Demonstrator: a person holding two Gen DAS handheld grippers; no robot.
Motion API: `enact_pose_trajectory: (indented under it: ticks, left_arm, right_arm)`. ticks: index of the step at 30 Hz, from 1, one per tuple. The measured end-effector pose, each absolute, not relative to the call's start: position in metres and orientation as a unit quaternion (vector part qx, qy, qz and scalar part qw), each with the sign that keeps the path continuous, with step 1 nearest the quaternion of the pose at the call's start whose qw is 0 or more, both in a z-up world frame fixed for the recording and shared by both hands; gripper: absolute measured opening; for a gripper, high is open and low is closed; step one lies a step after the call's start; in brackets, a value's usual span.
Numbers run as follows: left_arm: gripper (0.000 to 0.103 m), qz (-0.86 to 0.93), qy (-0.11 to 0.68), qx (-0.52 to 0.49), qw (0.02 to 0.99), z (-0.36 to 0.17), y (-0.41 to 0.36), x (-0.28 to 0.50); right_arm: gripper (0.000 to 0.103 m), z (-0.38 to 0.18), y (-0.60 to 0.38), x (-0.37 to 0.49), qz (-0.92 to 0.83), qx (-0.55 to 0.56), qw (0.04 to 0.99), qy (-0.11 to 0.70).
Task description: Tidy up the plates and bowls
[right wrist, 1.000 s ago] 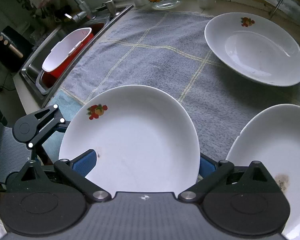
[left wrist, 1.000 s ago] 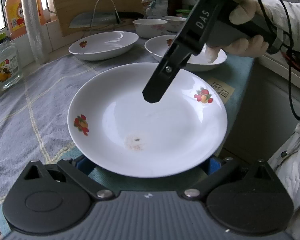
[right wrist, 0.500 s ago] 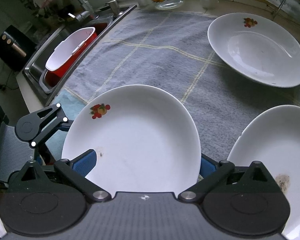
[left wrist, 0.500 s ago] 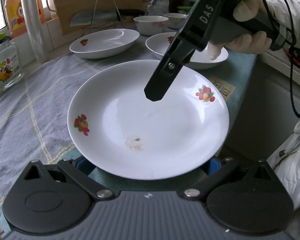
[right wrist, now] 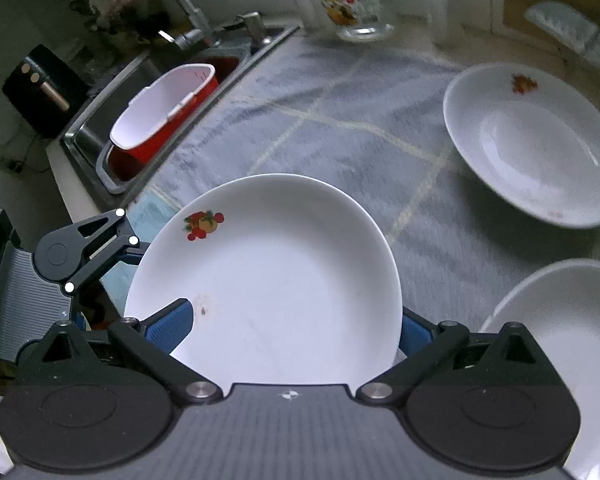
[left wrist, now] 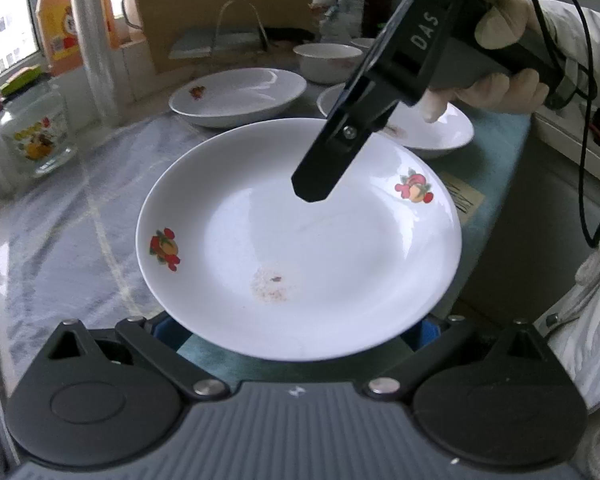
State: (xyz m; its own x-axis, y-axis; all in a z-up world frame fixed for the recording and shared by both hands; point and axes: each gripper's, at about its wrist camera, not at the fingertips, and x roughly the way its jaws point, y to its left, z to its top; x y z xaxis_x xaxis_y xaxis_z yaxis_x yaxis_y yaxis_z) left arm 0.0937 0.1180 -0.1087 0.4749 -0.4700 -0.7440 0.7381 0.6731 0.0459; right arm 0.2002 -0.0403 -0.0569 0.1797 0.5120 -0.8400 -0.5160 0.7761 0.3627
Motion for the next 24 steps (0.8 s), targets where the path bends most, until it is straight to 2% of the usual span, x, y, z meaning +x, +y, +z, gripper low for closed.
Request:
enact_pose_trajectory:
  ticks: [24]
  left_arm:
    - [0.102, -0.282, 0.364, 0.161, 0.873, -0.101, 0.162, 0.167]
  right_arm:
    - [0.103, -0.051, 0.027, 0.289, 0.385, -0.04, 0.771, 0.505]
